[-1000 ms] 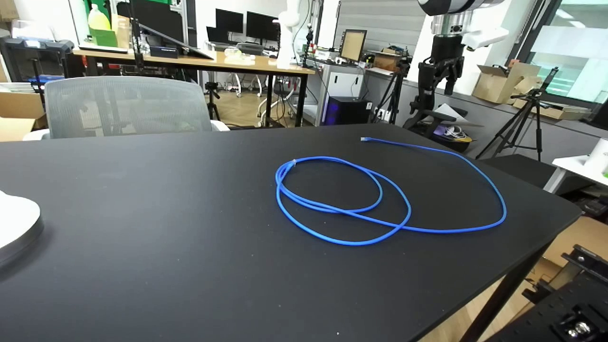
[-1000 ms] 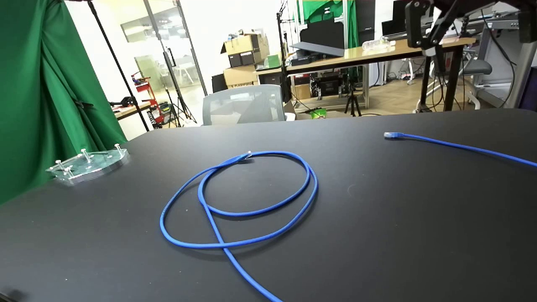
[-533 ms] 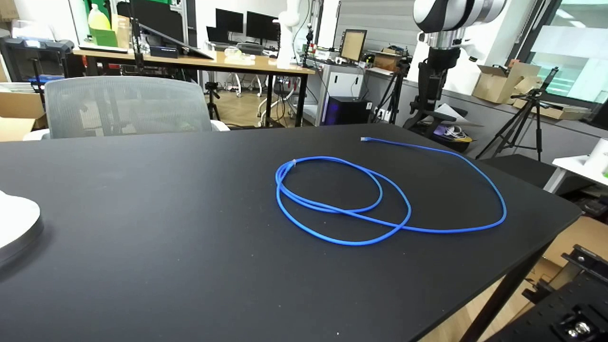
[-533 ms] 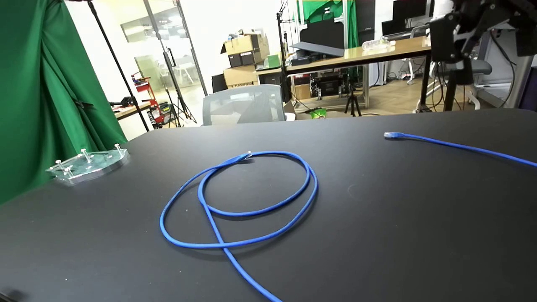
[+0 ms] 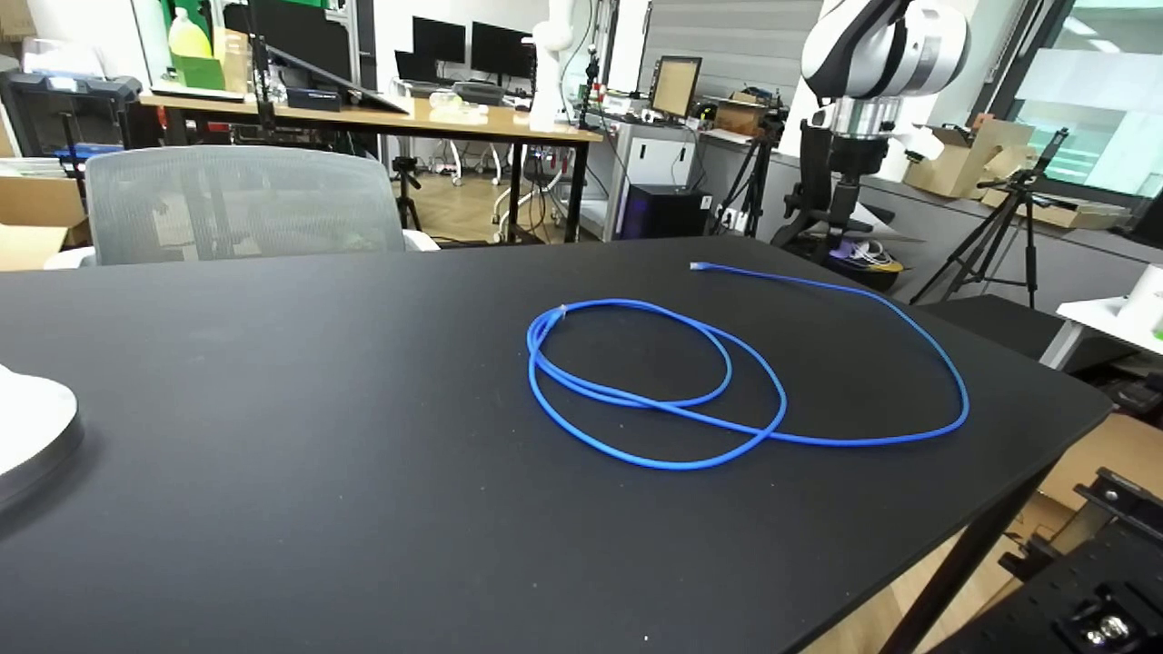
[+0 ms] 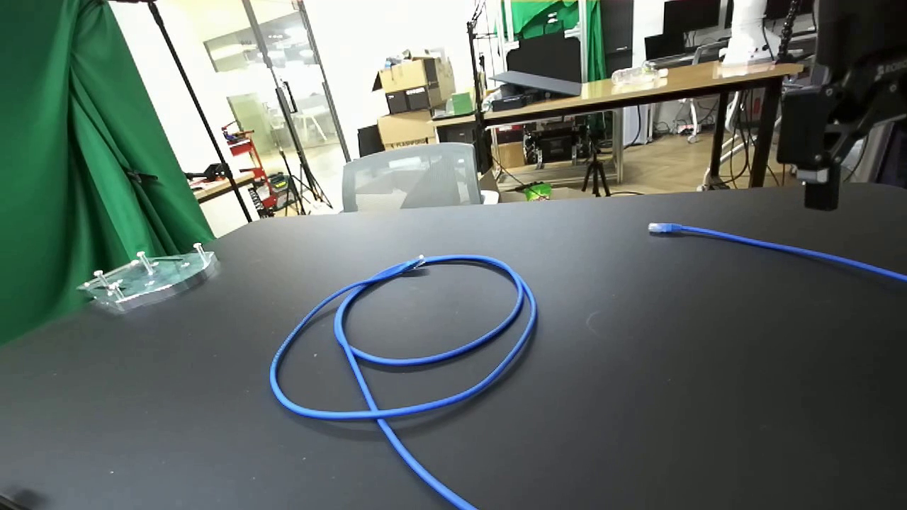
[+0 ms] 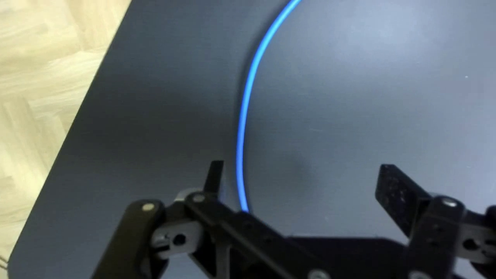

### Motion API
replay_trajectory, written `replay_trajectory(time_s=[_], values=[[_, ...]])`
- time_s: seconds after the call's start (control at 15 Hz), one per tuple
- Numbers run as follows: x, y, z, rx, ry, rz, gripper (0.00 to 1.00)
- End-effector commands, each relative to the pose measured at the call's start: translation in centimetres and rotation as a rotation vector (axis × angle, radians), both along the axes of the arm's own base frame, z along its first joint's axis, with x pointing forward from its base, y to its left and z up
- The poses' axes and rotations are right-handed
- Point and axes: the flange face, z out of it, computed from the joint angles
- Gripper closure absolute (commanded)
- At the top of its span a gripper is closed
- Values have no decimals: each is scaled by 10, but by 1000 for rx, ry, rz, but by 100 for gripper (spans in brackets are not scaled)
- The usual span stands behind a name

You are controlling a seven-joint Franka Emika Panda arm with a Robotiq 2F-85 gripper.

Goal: Use the blue cable on the table to make a smaller circle

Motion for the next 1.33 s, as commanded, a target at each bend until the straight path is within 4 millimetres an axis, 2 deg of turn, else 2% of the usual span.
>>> replay_trajectory(time_s=[0.0,0.2,0.33,0.47,0.93,1.27], values=[[-2,-5,-4,28,23,-33,0],[-1,-14,-7,49,43,-71,0],[6,-14,-7,-4,3,-105,0],[9,-20,-17,-18,1,-149,0],[1,-28,-61,5,78,-253,0],[-1,-38,-74,18,90,-302,0]])
